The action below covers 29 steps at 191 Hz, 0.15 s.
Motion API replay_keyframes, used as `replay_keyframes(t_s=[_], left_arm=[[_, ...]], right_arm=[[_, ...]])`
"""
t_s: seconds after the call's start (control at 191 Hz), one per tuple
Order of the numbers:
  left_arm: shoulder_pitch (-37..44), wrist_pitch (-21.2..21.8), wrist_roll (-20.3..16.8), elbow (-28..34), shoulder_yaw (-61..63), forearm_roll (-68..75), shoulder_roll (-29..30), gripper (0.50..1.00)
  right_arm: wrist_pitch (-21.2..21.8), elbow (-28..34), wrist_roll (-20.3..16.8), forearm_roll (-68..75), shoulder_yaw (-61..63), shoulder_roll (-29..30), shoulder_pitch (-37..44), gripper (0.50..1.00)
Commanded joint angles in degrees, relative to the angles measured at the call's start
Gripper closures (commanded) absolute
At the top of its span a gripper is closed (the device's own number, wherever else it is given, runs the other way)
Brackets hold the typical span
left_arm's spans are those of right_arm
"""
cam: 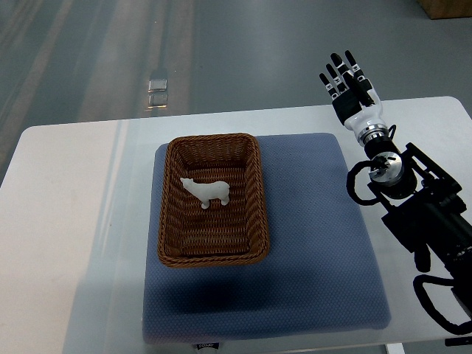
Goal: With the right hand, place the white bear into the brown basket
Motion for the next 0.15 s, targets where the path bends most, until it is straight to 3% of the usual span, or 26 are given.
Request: replay_keyframes(t_s=[0.0, 0.147], left_arm=[[0.0, 0.0, -0.1, 0.1, 0.0, 0.0, 0.0, 0.5], [0.0, 0.0, 0.0, 0.0, 0.0, 0.0, 0.0, 0.5]], right_arm=[[0.3, -0.6, 0.2, 0.1, 0.1, 0.2, -0.1, 0.574], [0.4, -0.9, 0.2, 0.1, -0.1, 0.2, -0.1, 0.574]])
